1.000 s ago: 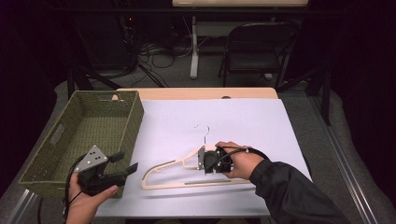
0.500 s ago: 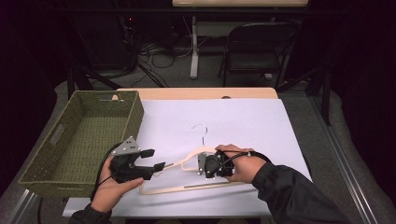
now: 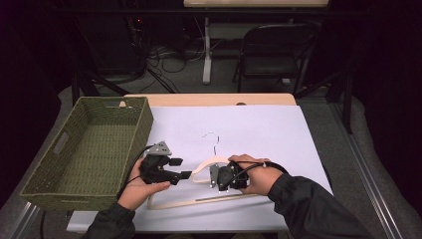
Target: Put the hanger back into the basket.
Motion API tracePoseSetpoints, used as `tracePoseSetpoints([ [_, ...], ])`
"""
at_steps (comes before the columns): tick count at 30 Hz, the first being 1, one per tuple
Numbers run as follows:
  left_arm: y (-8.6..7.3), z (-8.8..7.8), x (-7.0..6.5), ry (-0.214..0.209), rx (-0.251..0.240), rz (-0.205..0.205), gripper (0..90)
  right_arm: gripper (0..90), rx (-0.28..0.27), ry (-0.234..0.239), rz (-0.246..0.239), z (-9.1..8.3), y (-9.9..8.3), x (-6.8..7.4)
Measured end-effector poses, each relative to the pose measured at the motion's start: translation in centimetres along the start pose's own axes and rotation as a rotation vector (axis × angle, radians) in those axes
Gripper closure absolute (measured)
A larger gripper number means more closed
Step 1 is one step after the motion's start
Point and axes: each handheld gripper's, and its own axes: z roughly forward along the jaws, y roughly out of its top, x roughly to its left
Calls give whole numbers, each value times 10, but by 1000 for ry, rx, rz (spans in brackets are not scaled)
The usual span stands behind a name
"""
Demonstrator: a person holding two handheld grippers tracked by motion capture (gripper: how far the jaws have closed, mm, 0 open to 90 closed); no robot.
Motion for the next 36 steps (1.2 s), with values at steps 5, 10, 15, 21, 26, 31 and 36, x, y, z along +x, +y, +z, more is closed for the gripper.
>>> tracePoseSetpoints([
  [5, 1, 10, 3, -45, 35, 1, 386, 858, 15, -7, -12, 0, 1, 1],
  [10, 1, 18, 4, -70, 59, 1, 386, 858, 10, -7, -16, 0, 2, 1],
  [15, 2, 24, 6, -110, 83, -8, 391, 858, 8, -9, -16, 0, 1, 1],
  [21, 2, 29, 5, -125, 118, -4, 429, 858, 9, -15, -18, 0, 2, 2],
  [26, 1, 32, 4, -161, 117, -8, 460, 858, 5, -20, -36, 0, 2, 1],
  [31, 0, 35, 4, -170, 134, -7, 494, 858, 2, -27, -39, 0, 2, 1],
  [36, -1, 37, 4, -181, 142, -11, 513, 857, 0, -35, -34, 0, 2, 2],
])
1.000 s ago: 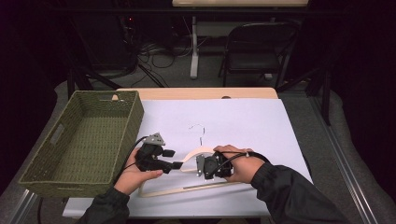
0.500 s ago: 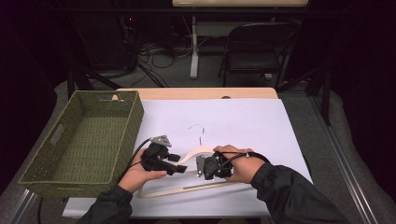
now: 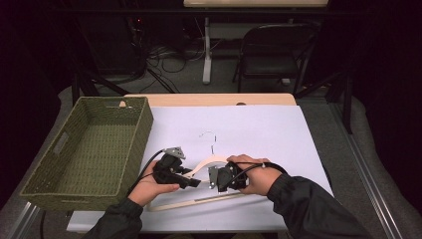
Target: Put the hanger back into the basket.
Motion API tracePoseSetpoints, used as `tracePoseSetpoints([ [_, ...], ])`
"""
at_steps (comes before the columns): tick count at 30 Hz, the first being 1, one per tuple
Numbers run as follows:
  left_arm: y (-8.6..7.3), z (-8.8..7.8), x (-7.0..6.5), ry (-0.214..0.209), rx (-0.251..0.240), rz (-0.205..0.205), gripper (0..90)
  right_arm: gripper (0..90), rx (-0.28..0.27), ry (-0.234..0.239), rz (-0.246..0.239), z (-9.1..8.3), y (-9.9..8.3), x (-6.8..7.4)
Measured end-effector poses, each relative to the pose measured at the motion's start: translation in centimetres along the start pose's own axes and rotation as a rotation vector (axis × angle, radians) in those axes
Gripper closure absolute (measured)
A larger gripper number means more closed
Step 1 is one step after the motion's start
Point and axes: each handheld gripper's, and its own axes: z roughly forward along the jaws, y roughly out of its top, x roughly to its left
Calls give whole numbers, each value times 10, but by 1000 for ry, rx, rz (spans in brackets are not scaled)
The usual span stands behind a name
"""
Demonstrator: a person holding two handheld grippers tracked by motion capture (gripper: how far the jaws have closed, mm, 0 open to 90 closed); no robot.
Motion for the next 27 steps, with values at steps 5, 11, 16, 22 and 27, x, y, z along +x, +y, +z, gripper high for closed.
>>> tracePoseSetpoints([
  [5, 0, 0, 1, -5, 8, 3, 532, 857, 2, -6, -16, 0, 0, 0],
  [11, -1, 1, 0, -8, 15, 13, 564, 857, 11, -17, -24, 1, 0, 0],
  [16, -1, 2, -1, -3, 23, 21, 575, 857, 14, -8, -24, 2, 1, 0],
  [22, -1, 6, -4, 5, 52, 50, 598, 856, 41, -7, -38, 6, 1, 2],
  [27, -2, 4, -2, -22, 43, 42, 644, 856, 41, -3, -39, 8, 2, 2],
])
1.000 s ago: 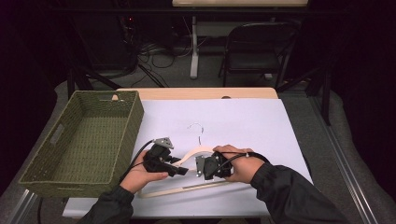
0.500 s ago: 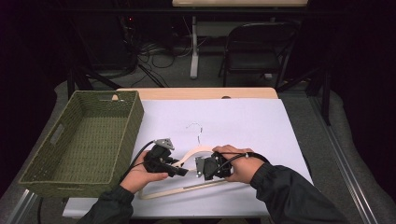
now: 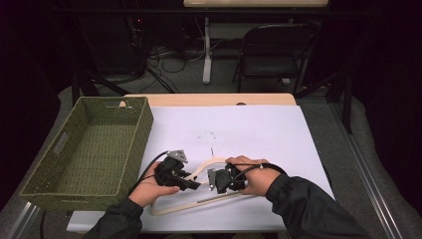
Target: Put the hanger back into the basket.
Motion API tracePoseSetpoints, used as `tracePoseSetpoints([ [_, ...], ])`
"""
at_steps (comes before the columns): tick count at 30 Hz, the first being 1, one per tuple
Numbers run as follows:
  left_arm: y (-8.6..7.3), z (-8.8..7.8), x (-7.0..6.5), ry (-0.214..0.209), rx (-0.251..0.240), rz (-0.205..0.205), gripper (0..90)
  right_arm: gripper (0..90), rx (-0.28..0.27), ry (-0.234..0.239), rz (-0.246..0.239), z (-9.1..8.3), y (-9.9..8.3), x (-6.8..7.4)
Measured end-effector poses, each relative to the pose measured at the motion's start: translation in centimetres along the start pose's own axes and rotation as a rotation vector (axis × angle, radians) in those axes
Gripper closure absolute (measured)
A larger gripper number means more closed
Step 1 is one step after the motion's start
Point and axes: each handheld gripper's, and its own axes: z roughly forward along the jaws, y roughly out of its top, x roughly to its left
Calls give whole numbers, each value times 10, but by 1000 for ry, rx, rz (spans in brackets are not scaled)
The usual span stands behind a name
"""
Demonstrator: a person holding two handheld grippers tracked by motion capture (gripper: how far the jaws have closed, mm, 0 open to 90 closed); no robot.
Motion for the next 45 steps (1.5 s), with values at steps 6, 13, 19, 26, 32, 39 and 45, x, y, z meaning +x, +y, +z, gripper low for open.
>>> tracePoseSetpoints([
  [6, 0, -3, -1, -5, 1, -4, 699, 858, 11, 0, 1, 0, 1, 1],
  [13, -1, -5, -1, -39, -5, -4, 802, 863, 15, -3, -11, 1, 3, 0],
  [19, -1, -6, -2, -72, 0, 6, 847, 864, 11, 3, -5, 0, 3, 0],
  [26, -2, -4, -2, -111, 13, 7, 869, 834, -6, 5, -3, 1, 0, -1],
  [32, -3, -6, -2, -108, 4, -5, 871, 753, -46, -2, 24, -3, -1, -3],
  [39, -4, -10, -2, -103, -8, -5, 871, 667, -82, -39, 43, -8, -3, -6],
  [45, -4, -17, -2, -69, -27, -17, 872, 598, -162, -110, 69, -20, -6, -9],
])
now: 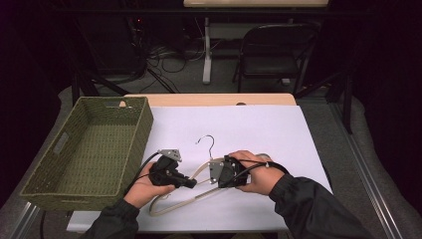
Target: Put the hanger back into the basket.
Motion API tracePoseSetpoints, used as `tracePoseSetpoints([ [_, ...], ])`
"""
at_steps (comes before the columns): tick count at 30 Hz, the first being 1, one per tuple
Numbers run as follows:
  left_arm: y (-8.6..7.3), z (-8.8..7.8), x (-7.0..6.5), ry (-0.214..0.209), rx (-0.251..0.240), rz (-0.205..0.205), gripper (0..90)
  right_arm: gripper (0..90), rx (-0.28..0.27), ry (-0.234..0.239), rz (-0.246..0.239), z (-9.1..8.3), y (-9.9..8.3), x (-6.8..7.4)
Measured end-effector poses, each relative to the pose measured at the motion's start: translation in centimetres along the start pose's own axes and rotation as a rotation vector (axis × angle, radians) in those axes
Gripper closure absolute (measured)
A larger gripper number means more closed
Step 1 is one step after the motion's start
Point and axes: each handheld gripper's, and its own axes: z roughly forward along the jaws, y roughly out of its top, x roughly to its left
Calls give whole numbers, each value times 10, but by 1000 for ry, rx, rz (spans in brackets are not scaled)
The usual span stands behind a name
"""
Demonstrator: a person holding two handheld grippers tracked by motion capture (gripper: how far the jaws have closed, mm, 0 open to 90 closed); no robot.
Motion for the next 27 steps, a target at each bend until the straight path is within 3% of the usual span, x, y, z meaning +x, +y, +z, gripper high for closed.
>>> tracePoseSetpoints([
  [9, 2, -11, 0, 29, -24, -74, 872, 581, 1, -23, 66, -18, -13, -5],
  [18, 2, -32, -3, 65, -71, -166, 871, 554, -24, -27, 82, -26, -19, -5],
  [19, 2, -35, -3, 71, -72, -167, 872, 550, -19, -28, 102, -27, -20, -4],
  [22, 3, -45, -8, 81, -76, -169, 871, 542, -35, -31, 95, -27, -22, -6],
  [27, 5, -66, -16, 97, -100, -174, 872, 541, -17, -34, 107, -31, -24, -6],
])
